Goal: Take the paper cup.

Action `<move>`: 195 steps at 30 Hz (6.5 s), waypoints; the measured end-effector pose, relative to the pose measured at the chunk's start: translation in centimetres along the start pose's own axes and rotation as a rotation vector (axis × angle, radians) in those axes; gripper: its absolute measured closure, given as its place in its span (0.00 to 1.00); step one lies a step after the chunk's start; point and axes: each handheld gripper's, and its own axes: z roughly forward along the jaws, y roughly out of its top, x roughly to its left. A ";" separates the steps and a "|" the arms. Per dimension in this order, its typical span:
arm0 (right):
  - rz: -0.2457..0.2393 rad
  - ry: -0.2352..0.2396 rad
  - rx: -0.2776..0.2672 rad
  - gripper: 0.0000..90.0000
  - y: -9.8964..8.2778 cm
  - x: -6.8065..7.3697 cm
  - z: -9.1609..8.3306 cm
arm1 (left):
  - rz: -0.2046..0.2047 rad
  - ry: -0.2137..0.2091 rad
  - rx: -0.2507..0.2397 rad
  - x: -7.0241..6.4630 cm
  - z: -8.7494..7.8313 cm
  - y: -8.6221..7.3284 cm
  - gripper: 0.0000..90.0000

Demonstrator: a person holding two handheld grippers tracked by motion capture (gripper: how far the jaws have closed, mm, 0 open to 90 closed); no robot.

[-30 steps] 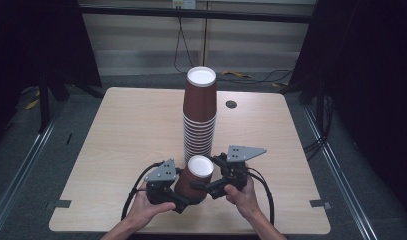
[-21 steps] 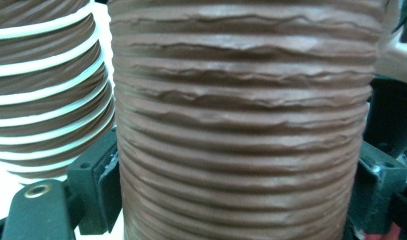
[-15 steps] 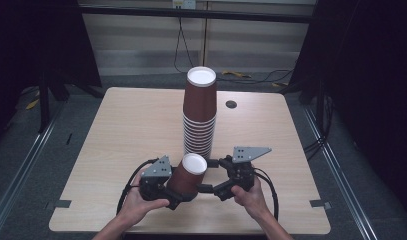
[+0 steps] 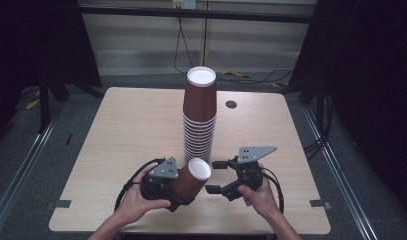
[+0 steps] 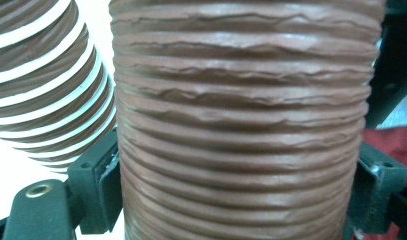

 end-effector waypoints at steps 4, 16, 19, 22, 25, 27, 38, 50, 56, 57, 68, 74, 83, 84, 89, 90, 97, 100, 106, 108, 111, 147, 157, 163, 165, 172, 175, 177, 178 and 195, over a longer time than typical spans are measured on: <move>-0.010 -0.015 0.046 0.19 -0.1 -0.2 -0.4 | 0.030 0.021 0.055 0.2 0.2 0.6 0.17; -0.019 -0.047 0.177 0.16 -0.9 -0.6 -0.4 | 0.062 0.047 0.166 0.4 1.3 0.8 0.16; -0.011 -0.025 0.210 0.15 -0.8 -0.8 -0.2 | 0.076 0.054 0.194 0.5 1.3 1.2 0.16; -0.009 -0.032 0.239 0.15 -0.7 -0.9 0.0 | 0.088 0.050 0.212 0.6 1.3 1.4 0.16; -0.005 -0.023 0.266 0.15 -0.7 -1.0 0.2 | 0.099 0.063 0.230 0.5 1.5 1.5 0.16; 0.003 -0.020 0.279 0.15 -0.6 -1.2 0.4 | 0.106 0.070 0.246 0.5 1.6 1.5 0.16; 0.016 0.027 0.374 0.16 0.4 -1.3 2.1 | 0.150 0.069 0.309 -0.4 2.1 1.2 0.16; -0.003 0.049 0.444 0.17 0.0 -0.8 2.9 | 0.183 0.081 0.363 -1.1 2.7 1.0 0.16; 0.004 0.043 0.462 0.19 -0.2 -1.0 2.7 | 0.233 0.095 0.416 -1.2 2.5 1.1 0.16; 0.003 0.045 0.465 0.19 -0.2 -0.9 2.8 | 0.202 0.102 0.394 -1.4 2.7 1.0 0.16; -0.024 0.063 0.532 0.19 -0.1 -0.8 3.5 | 0.234 0.096 0.428 -2.1 3.2 1.3 0.16; -0.018 0.081 0.538 0.19 0.3 -0.5 3.8 | 0.277 0.095 0.458 -2.6 3.5 1.7 0.16; -0.015 0.120 0.557 0.19 0.3 -0.4 4.5 | 0.262 0.080 0.457 -3.0 4.0 1.7 0.16; -0.014 0.117 0.559 0.19 0.4 -0.3 4.6 | 0.271 0.078 0.453 -2.9 4.1 1.7 0.16; -0.028 0.123 0.559 0.17 0.4 -0.3 4.8 | 0.291 0.064 0.482 -2.9 4.0 1.9 0.16; -0.031 0.124 0.561 0.18 0.4 -0.2 4.8 | 0.282 0.065 0.477 -2.9 4.1 1.9 0.16; -0.034 0.121 0.555 0.15 0.5 -0.2 5.1 | 0.269 0.072 0.459 -3.2 4.2 1.8 0.16; -0.032 0.121 0.553 0.15 0.5 -0.1 5.1 | 0.288 0.071 0.479 -3.1 4.2 1.9 0.16; -0.040 0.121 0.536 0.17 0.6 -0.1 4.9 | 0.302 0.060 0.495 -3.1 4.4 1.9 0.16; -0.040 0.124 0.531 0.20 0.6 0.0 5.0 | 0.310 0.058 0.488 -3.1 4.4 2.0 0.16; -0.040 0.139 0.538 0.22 0.5 -0.1 5.1 | 0.331 0.059 0.487 -3.1 4.2 2.1 0.16; -0.022 0.147 0.518 0.23 0.8 0.0 4.7 | 0.266 -0.005 0.316 -2.4 3.1 1.4 0.13; -0.025 0.154 0.508 0.24 0.9 0.1 4.5 | 0.260 -0.024 0.262 -2.2 2.3 1.2 0.13; -0.027 0.149 0.498 0.24 0.9 0.1 4.3 | 0.271 -0.028 0.231 -2.0 2.0 1.1 0.13; -0.027 0.147 0.498 0.24 0.9 0.1 4.3 | 0.272 -0.026 0.218 -1.9 2.0 1.0 0.13; -0.024 0.147 0.494 0.25 0.8 -0.1 4.3 | 0.262 -0.043 0.196 -1.6 1.9 0.8 0.13; -0.026 0.146 0.489 0.25 0.8 -0.1 4.3 | 0.262 -0.043 0.177 -1.4 1.8 0.8 0.13; -0.039 0.138 0.479 0.25 0.9 0.0 4.2 | 0.255 -0.053 0.166 -1.4 1.6 0.9 0.13; -0.036 0.143 0.480 0.25 0.9 0.1 4.2 | 0.251 -0.049 0.148 -1.4 1.5 1.0 0.13; -0.038 0.137 0.448 0.25 0.8 -0.1 3.8 | 0.161 -0.070 0.047 -0.7 0.8 1.0 0.13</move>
